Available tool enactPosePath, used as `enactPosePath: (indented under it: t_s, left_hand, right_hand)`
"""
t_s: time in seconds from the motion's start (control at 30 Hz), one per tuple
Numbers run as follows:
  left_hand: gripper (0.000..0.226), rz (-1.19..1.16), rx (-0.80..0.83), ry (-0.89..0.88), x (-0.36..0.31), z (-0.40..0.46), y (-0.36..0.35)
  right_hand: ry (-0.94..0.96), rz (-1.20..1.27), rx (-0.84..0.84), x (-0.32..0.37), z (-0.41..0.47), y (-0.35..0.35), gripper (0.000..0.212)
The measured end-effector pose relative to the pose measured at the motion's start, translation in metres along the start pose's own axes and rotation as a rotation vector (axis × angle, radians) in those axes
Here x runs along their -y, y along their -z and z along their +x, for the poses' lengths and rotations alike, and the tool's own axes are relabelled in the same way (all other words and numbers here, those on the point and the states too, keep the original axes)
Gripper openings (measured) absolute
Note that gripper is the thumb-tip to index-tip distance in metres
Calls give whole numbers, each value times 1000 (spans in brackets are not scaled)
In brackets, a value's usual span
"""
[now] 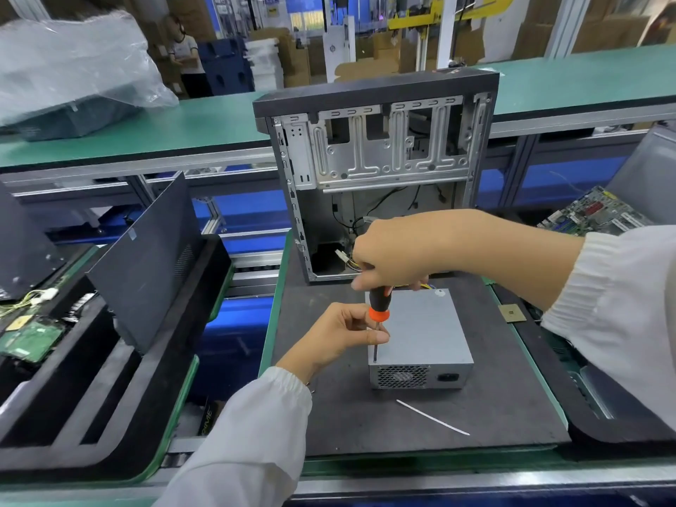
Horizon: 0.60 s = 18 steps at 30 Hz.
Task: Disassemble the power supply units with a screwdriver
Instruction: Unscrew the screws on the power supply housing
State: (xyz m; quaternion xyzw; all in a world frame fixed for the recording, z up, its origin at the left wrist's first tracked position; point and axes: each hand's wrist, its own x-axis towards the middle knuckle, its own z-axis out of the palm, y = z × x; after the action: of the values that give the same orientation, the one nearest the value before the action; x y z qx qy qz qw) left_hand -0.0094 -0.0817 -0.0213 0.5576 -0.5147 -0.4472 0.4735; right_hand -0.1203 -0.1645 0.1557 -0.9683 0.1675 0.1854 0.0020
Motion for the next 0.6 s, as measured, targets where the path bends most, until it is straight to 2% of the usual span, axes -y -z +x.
enactPosePath:
  t_s: [0.07, 0.1, 0.23, 0.3, 0.4, 0.5, 0.6]
  left_hand:
    - [9, -9, 53, 13, 0, -1, 2]
    - [12, -9, 82, 23, 0, -2, 3]
    - [15, 20, 75, 22, 1, -2, 3]
    - [10, -5, 33, 15, 0, -2, 1]
    - [14, -23, 10, 13, -3, 0, -1]
    - [14, 10, 20, 22, -3, 2, -2]
    - [14, -30, 64, 26, -2, -2, 0]
  right_hand:
    - [108, -30, 24, -3, -4, 2, 13]
    - [154, -47, 37, -4, -7, 3, 14]
    - [194, -27, 71, -5, -9, 6, 46]
    - [106, 79, 73, -6, -11, 5, 57]
    - [-85, 87, 31, -5, -10, 3, 74]
    - [-87, 6, -72, -4, 0, -6, 62]
    - [18, -66, -56, -10, 1, -3, 34]
